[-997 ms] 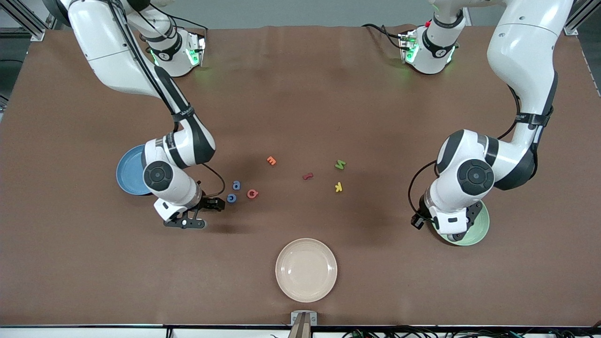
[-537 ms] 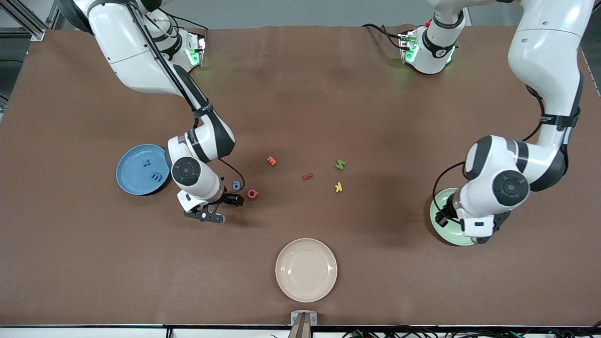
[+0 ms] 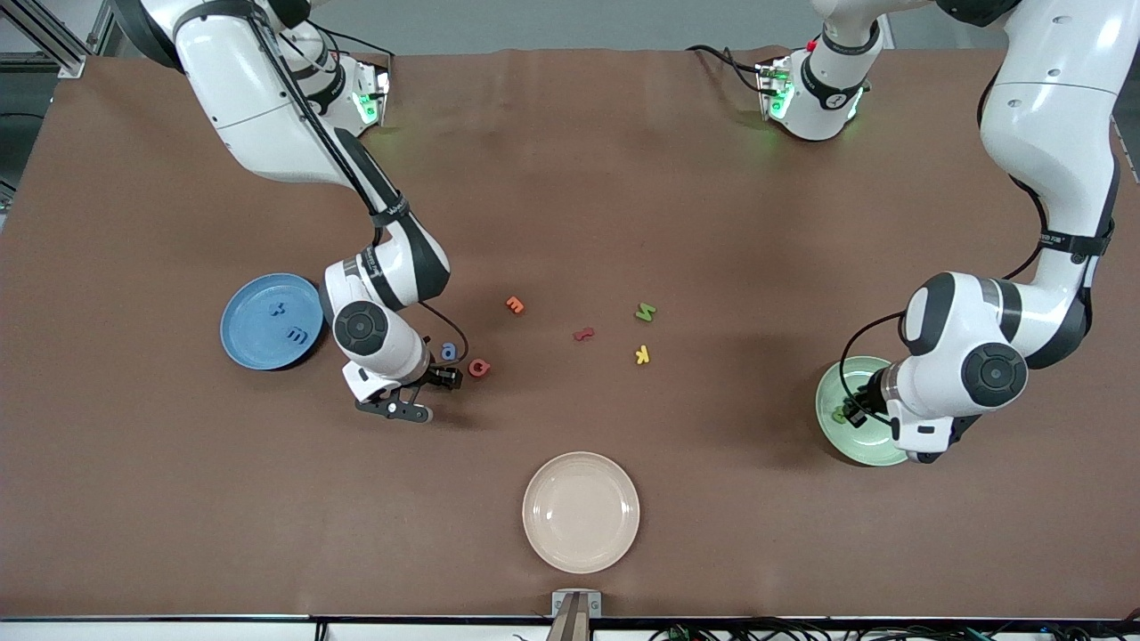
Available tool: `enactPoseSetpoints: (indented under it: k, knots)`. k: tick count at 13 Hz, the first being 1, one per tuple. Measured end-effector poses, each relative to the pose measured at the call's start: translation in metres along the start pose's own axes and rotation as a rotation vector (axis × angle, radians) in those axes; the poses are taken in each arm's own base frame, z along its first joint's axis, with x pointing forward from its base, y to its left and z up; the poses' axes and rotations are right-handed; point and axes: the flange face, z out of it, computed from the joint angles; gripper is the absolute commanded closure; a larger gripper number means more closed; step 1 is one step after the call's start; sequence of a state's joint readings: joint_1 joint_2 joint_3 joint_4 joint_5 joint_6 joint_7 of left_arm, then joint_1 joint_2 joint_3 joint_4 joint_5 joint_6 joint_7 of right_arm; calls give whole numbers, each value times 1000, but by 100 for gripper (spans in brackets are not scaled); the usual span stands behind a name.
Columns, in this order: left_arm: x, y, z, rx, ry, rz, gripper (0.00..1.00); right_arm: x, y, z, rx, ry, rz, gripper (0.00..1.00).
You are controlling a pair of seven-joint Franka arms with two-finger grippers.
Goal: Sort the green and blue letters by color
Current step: 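Release d onto green plate while the right gripper grasps the blue c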
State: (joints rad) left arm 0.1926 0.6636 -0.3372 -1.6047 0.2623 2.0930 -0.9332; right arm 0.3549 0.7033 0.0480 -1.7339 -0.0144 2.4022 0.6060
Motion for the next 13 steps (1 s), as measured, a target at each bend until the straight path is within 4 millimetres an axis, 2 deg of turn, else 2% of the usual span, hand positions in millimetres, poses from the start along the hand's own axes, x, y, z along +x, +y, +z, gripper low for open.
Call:
enactPoseSetpoints:
  k: [1,2,3,4,6,9,11,13]
  knots:
    - [1,-1,2,0,0,7,68,0,0,0,2,-2,4,23]
    - [3,-1,4,-1,7,15,44,-1,0,0,5,-10,10,23]
    - [5,-1,7,-5,16,24,14,-2,-1,0,4,-21,16,25]
    - [7,-1,11,-5,25,36,1,-3,-1,0,3,-33,21,28]
    - [11,-3,14,-1,38,44,0,-4,-4,0,0,-41,21,44]
    - [11,2,1,-17,56,53,0,-5,-6,-3,-2,-46,20,68]
    - [-4,18,-19,-49,69,85,0,-5,-10,-6,5,-44,20,81]
    - [-33,43,-40,-88,72,134,0,-5,-9,-6,4,-44,22,90]
